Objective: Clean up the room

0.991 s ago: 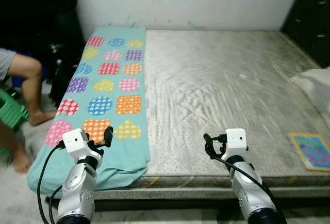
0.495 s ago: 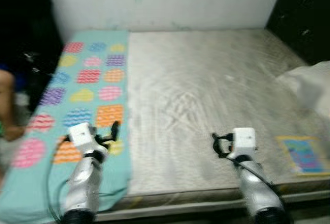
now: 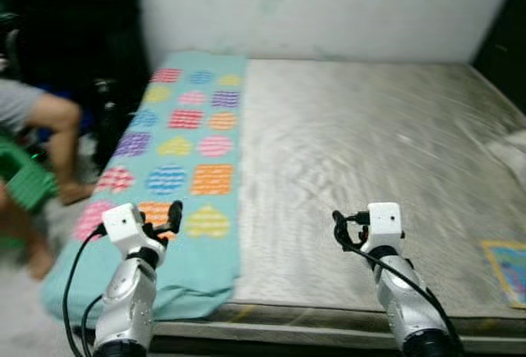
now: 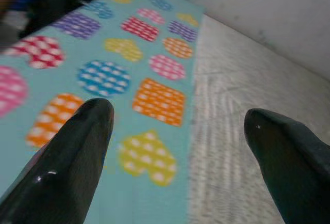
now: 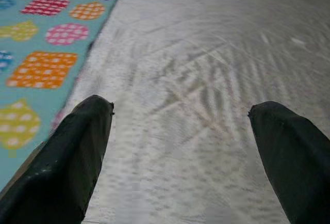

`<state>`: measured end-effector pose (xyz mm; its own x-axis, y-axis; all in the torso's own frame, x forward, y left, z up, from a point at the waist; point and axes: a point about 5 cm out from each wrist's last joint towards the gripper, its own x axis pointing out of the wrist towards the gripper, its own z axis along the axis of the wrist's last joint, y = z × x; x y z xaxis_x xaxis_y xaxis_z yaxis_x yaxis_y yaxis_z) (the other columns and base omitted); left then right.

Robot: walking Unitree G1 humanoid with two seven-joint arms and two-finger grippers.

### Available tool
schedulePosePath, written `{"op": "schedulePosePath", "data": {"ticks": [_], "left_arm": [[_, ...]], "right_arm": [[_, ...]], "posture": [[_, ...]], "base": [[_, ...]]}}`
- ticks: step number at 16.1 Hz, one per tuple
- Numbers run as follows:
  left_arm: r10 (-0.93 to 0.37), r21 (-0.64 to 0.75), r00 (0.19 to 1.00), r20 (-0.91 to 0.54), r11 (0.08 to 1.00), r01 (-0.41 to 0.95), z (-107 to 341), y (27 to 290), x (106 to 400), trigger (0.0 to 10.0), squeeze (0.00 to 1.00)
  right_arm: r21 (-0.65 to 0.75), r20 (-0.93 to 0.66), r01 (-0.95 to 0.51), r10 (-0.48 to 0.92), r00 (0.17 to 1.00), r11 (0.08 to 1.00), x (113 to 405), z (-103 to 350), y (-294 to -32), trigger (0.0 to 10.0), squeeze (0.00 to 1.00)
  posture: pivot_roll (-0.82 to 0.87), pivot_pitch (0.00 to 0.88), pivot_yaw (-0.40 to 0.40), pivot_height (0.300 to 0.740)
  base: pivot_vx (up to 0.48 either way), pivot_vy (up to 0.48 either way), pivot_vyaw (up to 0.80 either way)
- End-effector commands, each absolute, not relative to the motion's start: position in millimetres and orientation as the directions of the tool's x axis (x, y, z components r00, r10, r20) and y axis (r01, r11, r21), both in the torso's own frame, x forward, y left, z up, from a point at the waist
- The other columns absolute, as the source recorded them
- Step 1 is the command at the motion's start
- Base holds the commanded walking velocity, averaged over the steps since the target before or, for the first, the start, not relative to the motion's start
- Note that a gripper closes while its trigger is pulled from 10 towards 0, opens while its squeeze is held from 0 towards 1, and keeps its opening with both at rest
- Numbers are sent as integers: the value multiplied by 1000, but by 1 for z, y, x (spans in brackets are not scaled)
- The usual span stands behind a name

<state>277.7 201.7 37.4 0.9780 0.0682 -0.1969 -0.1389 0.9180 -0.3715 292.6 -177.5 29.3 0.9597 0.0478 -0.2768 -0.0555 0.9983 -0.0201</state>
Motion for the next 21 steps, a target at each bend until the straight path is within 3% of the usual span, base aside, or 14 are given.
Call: {"op": "schedulePosePath", "data": {"ticks": [1,15,21], "left_arm": [[75,-360,977,-200,922,-144,39,205,280,10000,0],[74,-355,974,-212,923,-148,39,204,281,10000,0],[74,-367,977,-197,919,-144,39,202,280,10000,0]], "right_arm": [[-13,-276,-68,62,959,998,294,30,-172,10000,0],[-26,-292,-81,70,954,996,295,30,-171,10000,0],[-39,-306,-93,77,949,995,295,28,-171,10000,0]], "posture": [[-133,7,0,740],[-135,5,1,740],[-136,0,-5,740]], "base": [[0,480,0],[0,480,0],[0,0,0]]}}
